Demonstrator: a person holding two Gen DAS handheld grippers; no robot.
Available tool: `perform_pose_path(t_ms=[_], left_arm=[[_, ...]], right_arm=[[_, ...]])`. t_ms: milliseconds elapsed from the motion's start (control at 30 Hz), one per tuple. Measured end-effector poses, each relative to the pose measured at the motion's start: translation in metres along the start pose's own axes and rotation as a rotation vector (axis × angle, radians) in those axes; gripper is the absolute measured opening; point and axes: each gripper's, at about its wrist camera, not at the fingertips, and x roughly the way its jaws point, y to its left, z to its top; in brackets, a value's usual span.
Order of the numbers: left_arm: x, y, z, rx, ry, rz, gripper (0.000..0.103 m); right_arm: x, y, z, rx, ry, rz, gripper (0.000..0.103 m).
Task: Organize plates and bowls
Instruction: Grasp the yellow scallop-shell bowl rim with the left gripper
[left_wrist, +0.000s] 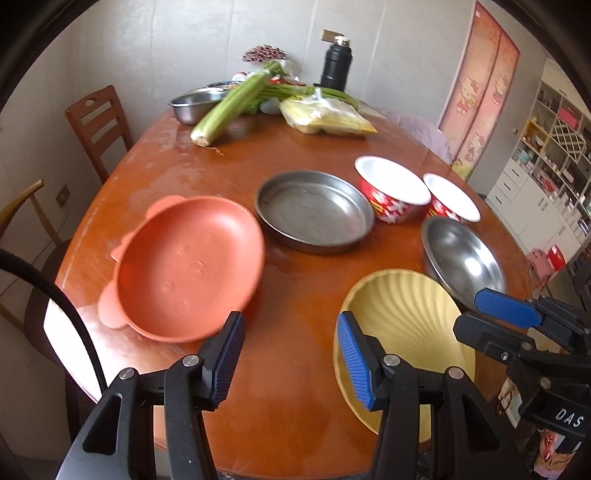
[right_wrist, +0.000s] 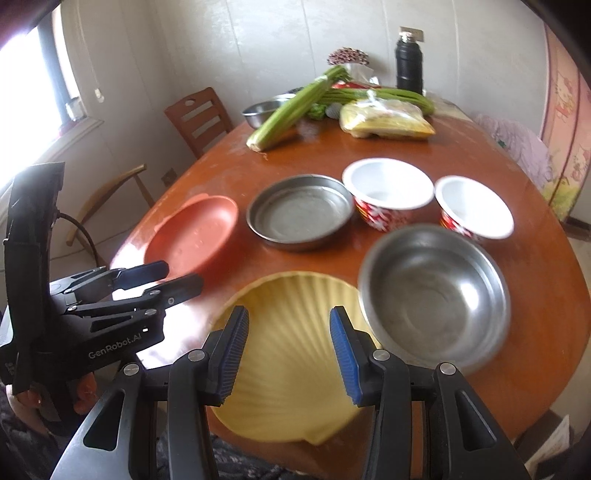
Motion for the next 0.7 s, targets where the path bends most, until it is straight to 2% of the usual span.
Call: perform_pose_path(t_ms=[333, 700], left_arm=[[0.013, -0.011, -0.016, 0.012, 0.047, -0.01, 0.052], [0.02, -0.023, -0.024, 0.025, 0.078, -0.032, 0.052]], right_arm=[[-0.002, -0.026, -0.034, 0.047, 0.045, -0.016, 0.047], [0.003, -0.033, -0.043, 0.077, 0.055, -0.014, 0.047]])
